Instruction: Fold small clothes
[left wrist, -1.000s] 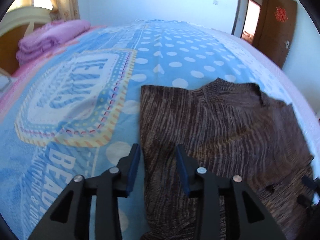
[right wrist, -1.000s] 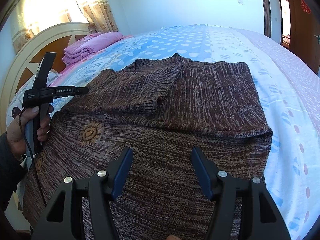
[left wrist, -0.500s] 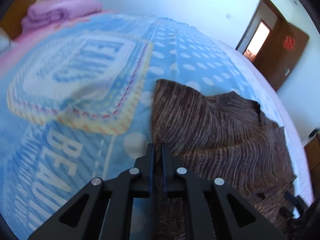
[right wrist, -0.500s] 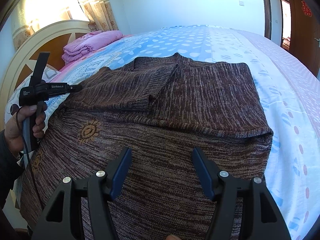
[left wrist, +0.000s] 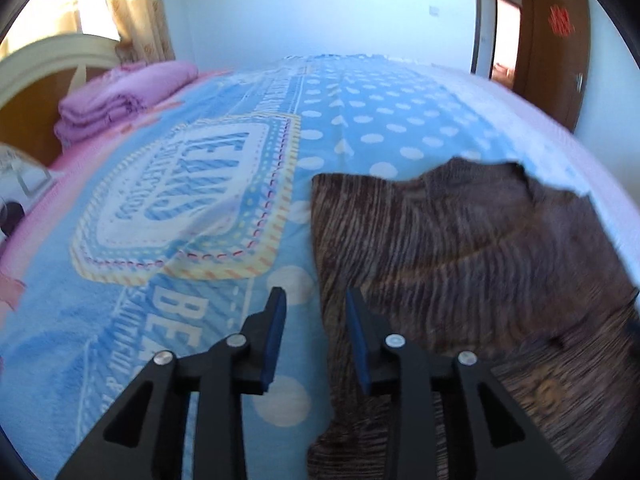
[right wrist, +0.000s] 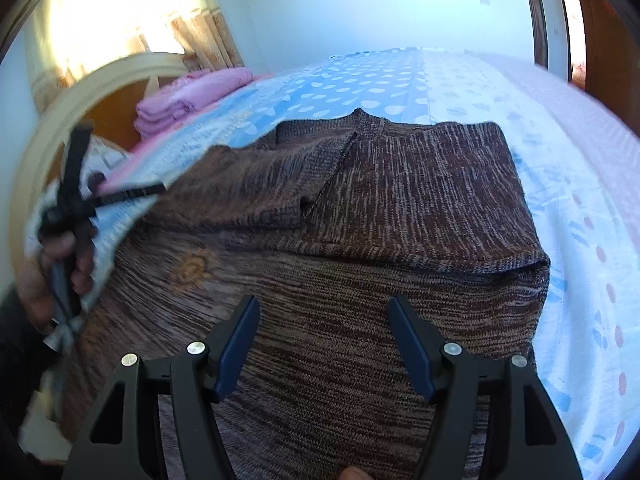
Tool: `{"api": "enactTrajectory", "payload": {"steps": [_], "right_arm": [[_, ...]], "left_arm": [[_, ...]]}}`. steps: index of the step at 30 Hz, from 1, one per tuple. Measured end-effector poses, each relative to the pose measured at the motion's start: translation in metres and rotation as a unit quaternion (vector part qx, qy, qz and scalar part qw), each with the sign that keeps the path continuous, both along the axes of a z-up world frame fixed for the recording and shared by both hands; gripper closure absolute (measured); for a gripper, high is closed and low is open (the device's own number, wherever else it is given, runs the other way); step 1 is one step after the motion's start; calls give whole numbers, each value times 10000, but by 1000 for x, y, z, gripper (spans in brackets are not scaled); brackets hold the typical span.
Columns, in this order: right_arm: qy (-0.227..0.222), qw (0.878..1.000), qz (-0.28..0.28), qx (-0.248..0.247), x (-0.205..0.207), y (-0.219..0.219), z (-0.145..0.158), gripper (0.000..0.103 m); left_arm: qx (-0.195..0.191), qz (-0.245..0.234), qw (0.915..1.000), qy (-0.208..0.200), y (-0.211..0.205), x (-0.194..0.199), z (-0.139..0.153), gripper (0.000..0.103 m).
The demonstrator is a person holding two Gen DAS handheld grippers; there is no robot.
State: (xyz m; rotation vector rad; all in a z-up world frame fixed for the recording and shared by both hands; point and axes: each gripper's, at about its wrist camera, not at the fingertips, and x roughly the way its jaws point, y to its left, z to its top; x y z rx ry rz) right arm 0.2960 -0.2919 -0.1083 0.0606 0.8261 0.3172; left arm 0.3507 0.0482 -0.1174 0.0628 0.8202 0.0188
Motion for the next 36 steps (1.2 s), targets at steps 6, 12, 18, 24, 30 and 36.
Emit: {"api": "enactTrajectory", "payload": {"steps": [6, 12, 18, 24, 30, 36], "right_arm": [[-106, 9986, -475, -193, 35, -17, 39, 35], [605, 9980, 147, 61, 75, 37, 17, 45], [589, 9980, 156, -178, 62, 54, -4, 97], [468, 9968, 306, -569, 44, 55, -7, 98], [489, 9957, 515, -593, 46, 58, -8, 88], [-91, 9961, -33, -872, 59, 21, 27, 47]], "left_arm": [[-63, 44, 10000, 36, 3, 0, -7, 41], [-377, 144, 9990, 178, 13, 1, -16, 32], [-453, 109, 9987, 218, 15, -4, -18, 28], [-494, 127, 9983, 286, 18, -8, -20, 21], [-336, 153, 9992, 122, 17, -12, -6, 21], [287, 3, 9994, -196, -2, 15, 12, 14]]}}
